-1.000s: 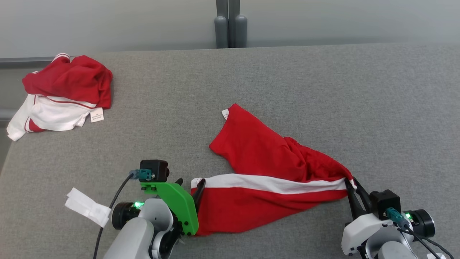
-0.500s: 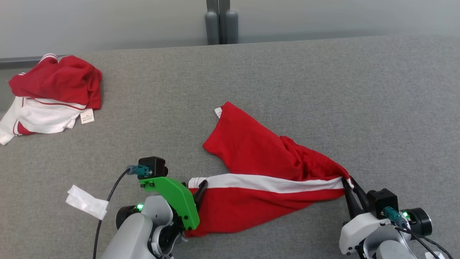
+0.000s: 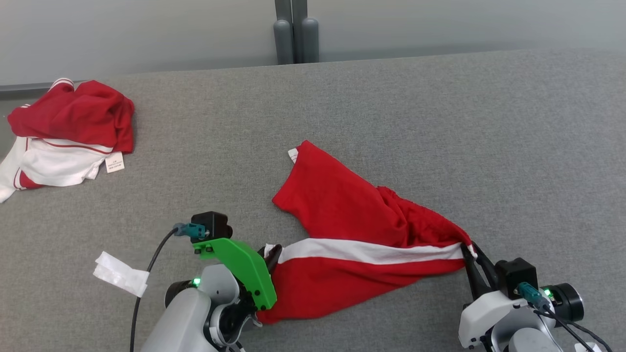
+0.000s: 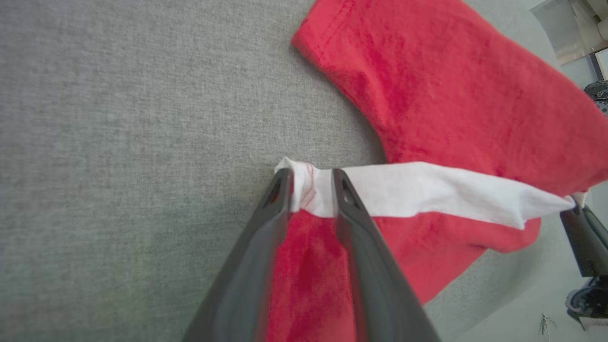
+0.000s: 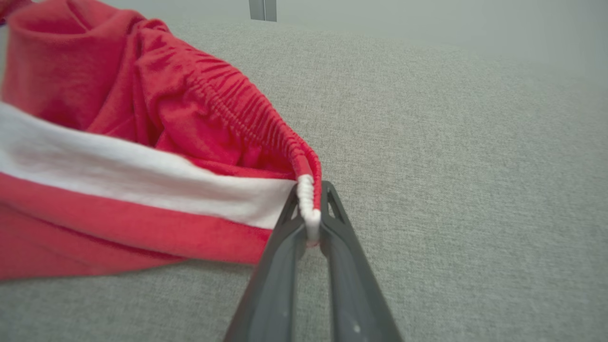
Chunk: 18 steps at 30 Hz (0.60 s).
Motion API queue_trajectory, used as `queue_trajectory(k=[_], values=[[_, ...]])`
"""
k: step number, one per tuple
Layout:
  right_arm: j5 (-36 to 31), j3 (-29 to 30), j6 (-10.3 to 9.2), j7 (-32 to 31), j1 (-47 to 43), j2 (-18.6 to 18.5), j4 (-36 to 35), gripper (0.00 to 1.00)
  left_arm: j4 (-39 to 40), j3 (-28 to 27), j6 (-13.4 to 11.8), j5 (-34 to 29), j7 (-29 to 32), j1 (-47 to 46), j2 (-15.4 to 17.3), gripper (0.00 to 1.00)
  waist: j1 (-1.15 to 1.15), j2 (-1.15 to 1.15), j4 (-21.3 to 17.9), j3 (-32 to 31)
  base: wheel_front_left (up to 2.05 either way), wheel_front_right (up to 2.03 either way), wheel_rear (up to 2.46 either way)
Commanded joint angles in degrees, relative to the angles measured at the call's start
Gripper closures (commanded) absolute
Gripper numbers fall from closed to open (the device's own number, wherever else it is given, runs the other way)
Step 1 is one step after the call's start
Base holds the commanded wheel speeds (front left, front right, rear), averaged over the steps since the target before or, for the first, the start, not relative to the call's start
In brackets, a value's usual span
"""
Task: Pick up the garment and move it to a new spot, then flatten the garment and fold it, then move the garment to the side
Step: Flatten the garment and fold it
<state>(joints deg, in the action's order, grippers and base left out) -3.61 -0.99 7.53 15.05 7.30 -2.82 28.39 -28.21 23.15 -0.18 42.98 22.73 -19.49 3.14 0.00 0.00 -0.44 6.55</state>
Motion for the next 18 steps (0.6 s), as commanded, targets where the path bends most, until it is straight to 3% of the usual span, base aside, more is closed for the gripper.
queue_trajectory(k=[1,9,12,13,14,18], values=[[0.41,-0.18,-0.07,0.19,0.10,-0.14,0.10,1.00,-0.27,0.23,-0.43,-0.26,0.12,-0.91,0.06,0.56,0.00,0.00,-0.06,-0.02,0.00,0.00,0.00],[0.57,-1.06,-0.07,0.20,0.65,-0.14,-0.10,1.00,-2.46,0.67,-1.39,-0.85,0.33,-2.00,0.15,0.55,0.00,0.00,-0.64,0.20,0.00,0.00,0.00],[0.61,-1.09,-0.07,0.20,0.87,-0.14,-0.29,1.00,-3.00,0.67,-1.38,-0.80,-0.28,-2.60,0.13,0.68,0.00,0.00,-0.89,0.45,0.00,0.00,0.00],[0.65,-1.10,-0.07,0.20,0.84,-0.14,-0.32,1.00,-3.12,0.75,-1.36,-0.91,-0.44,-2.80,0.13,0.92,0.00,0.00,-0.95,0.51,0.00,0.00,0.00],[0.70,-1.13,-0.07,0.19,0.80,-0.14,-0.33,1.00,-3.25,0.96,-1.25,-1.12,-0.49,-2.99,0.17,1.00,0.00,0.00,-1.01,0.58,0.00,0.00,0.00],[0.81,-0.88,-0.07,0.19,0.81,-0.15,-0.47,1.00,-3.83,1.35,-0.80,-1.46,-0.94,-3.31,0.47,1.00,0.00,0.00,-1.05,0.69,0.00,0.00,0.00]])
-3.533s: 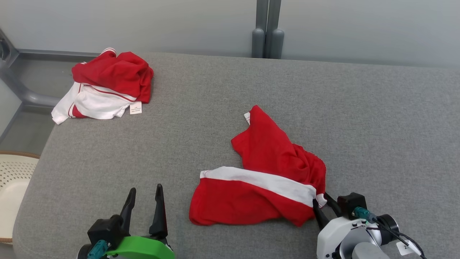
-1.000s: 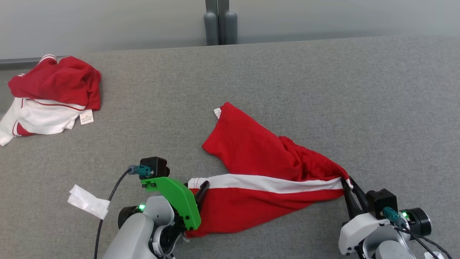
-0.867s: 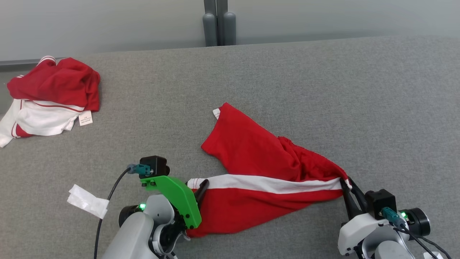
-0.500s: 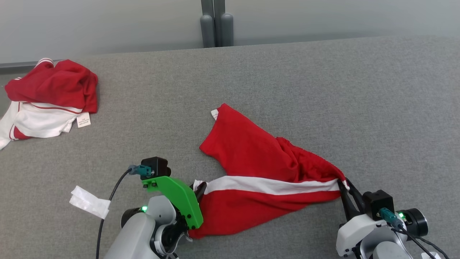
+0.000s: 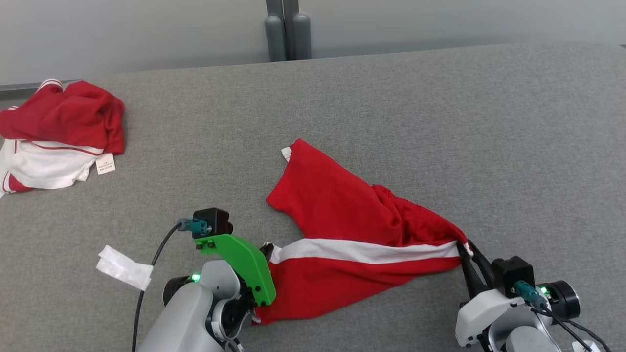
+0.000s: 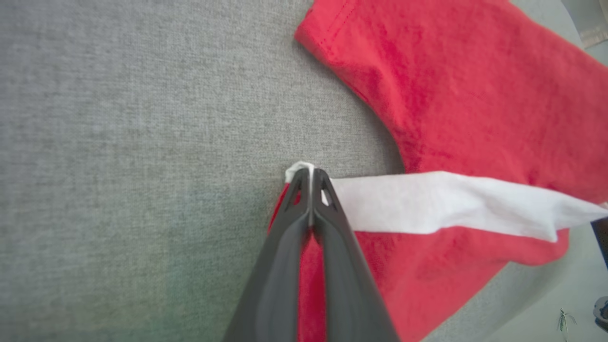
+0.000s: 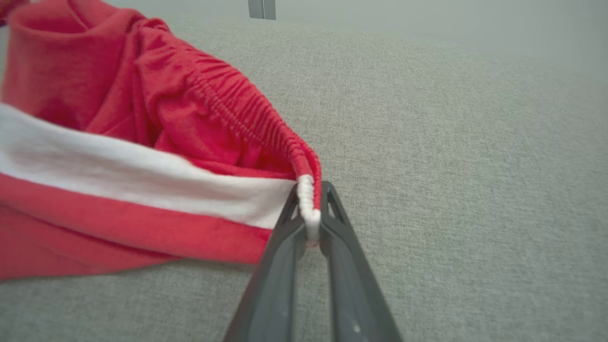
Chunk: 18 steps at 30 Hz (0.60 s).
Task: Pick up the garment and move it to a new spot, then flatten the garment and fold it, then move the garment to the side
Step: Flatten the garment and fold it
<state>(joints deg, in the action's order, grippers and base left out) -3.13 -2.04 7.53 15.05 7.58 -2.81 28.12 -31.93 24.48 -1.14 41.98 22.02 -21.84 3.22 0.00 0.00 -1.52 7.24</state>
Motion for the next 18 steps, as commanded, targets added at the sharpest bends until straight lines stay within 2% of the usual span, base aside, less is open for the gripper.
queue_trajectory(k=[1,9,18], values=[[0.30,0.29,-0.08,0.20,0.51,-0.16,-0.25,1.00,-0.17,0.15,0.29,-0.62,-0.46,-1.05,0.52,1.00,0.00,0.00,0.07,0.00,0.00,0.00,0.00],[3.22,0.14,-0.08,0.20,1.27,-0.16,-2.93,1.00,2.03,-1.97,1.50,0.27,-6.80,-0.53,0.78,1.00,0.00,0.00,0.60,-0.62,0.00,0.00,0.00],[11.66,-1.73,-0.07,0.20,2.18,-0.28,-11.43,1.00,11.33,-6.74,3.15,3.92,-17.81,3.91,0.33,1.00,0.00,0.00,0.94,-2.44,0.00,0.00,0.00]])
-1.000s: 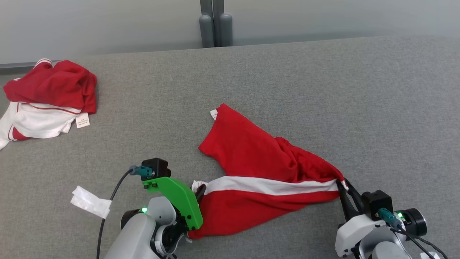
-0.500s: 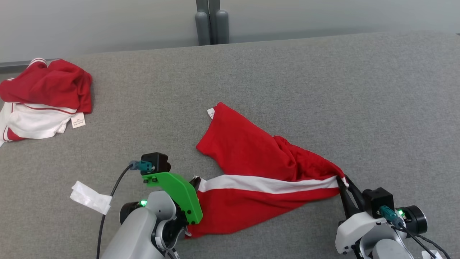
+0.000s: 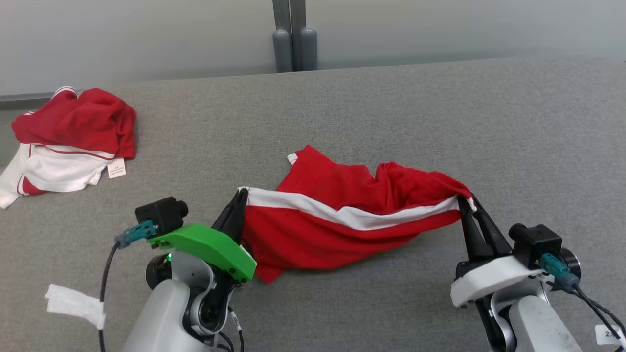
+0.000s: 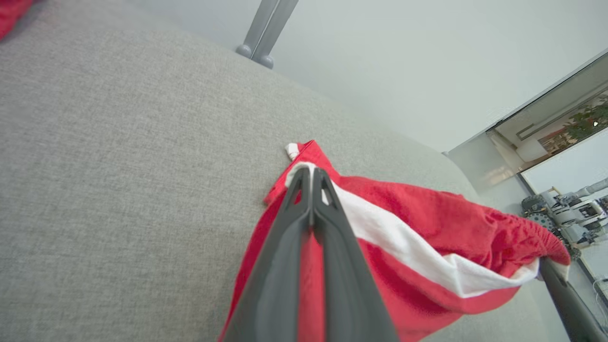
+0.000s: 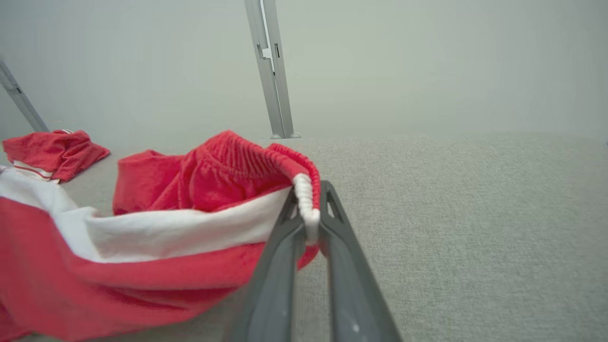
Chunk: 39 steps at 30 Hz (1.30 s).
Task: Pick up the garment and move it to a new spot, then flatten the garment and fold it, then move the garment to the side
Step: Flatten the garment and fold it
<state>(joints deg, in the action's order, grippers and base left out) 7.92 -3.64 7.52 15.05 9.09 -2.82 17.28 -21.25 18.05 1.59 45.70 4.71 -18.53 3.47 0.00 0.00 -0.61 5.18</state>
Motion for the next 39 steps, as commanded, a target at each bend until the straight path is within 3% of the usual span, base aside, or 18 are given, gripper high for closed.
queue_trajectory(k=[1,12,25,32,39], values=[[1.51,-0.37,-0.06,0.20,0.72,-0.47,-1.91,1.00,2.38,-1.09,0.54,1.34,-1.72,1.33,0.00,1.00,0.00,0.00,0.04,-0.64,0.00,0.00,0.00],[8.66,-1.21,-0.05,-3.45,-1.95,-3.29,-21.09,1.00,23.79,-3.89,-1.13,4.03,-8.74,7.51,-0.28,1.00,0.00,0.00,-0.71,-4.38,0.00,0.00,0.00],[13.21,2.04,-0.03,-13.64,-6.23,-3.05,-47.12,1.00,51.01,-4.91,-5.81,0.67,-6.68,9.32,2.53,1.00,0.00,0.00,-2.64,-4.53,0.00,0.00,0.00],[14.99,1.47,-0.03,-16.89,-3.94,-2.38,-48.49,1.00,51.86,-6.35,-7.06,0.27,-3.24,4.57,4.56,1.00,0.00,0.00,-3.11,-1.32,0.00,0.00,0.00],[17.44,-1.12,-0.03,-17.61,10.18,-3.45,-35.58,1.00,40.58,-8.16,-5.42,1.91,0.94,-9.13,7.00,1.00,0.00,0.00,-4.01,5.17,0.00,0.00,0.00]])
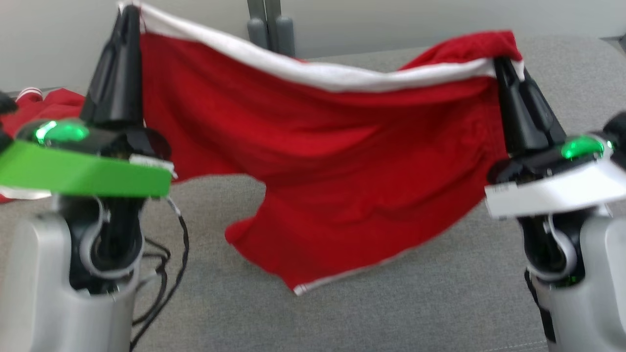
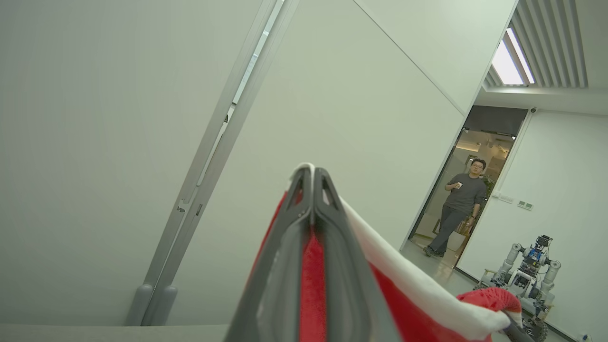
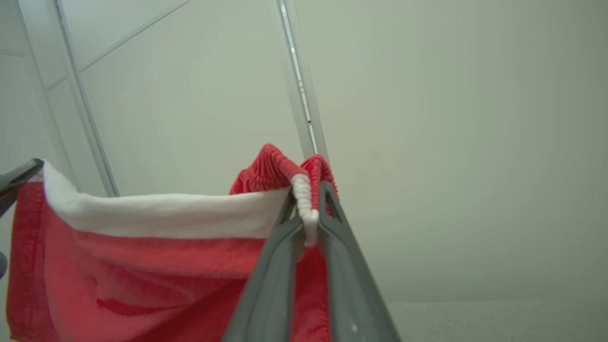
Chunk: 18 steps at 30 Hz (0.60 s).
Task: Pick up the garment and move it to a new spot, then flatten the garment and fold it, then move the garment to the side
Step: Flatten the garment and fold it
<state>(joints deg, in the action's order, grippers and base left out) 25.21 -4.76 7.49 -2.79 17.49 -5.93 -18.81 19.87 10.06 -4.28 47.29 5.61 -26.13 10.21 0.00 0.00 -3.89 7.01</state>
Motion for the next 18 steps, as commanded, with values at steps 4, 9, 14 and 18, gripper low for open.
queue_trajectory(k=[4,9,14,18], values=[[-0.51,-0.96,0.00,2.49,17.00,-0.43,13.33,1.00,-10.19,-0.34,1.09,-1.95,2.28,-14.90,2.30,1.00,0.00,0.00,-1.38,7.73,0.00,0.00,0.00],[-3.55,-0.47,0.01,8.00,36.57,0.97,31.37,1.00,-24.44,0.49,2.64,-6.89,0.49,-32.67,3.34,1.00,0.00,0.00,-1.34,12.12,0.00,0.00,0.00],[-8.89,3.59,-0.03,15.88,50.86,2.25,49.95,1.00,-38.68,1.49,4.16,-11.37,-8.27,-45.28,1.41,1.00,0.00,0.00,-0.16,15.59,0.00,0.00,0.00],[-11.90,6.15,-0.04,17.84,54.44,2.84,59.89,1.00,-48.01,1.80,5.92,-11.33,-14.79,-46.73,-1.36,1.00,0.00,0.00,1.52,18.00,0.00,0.00,0.00]])
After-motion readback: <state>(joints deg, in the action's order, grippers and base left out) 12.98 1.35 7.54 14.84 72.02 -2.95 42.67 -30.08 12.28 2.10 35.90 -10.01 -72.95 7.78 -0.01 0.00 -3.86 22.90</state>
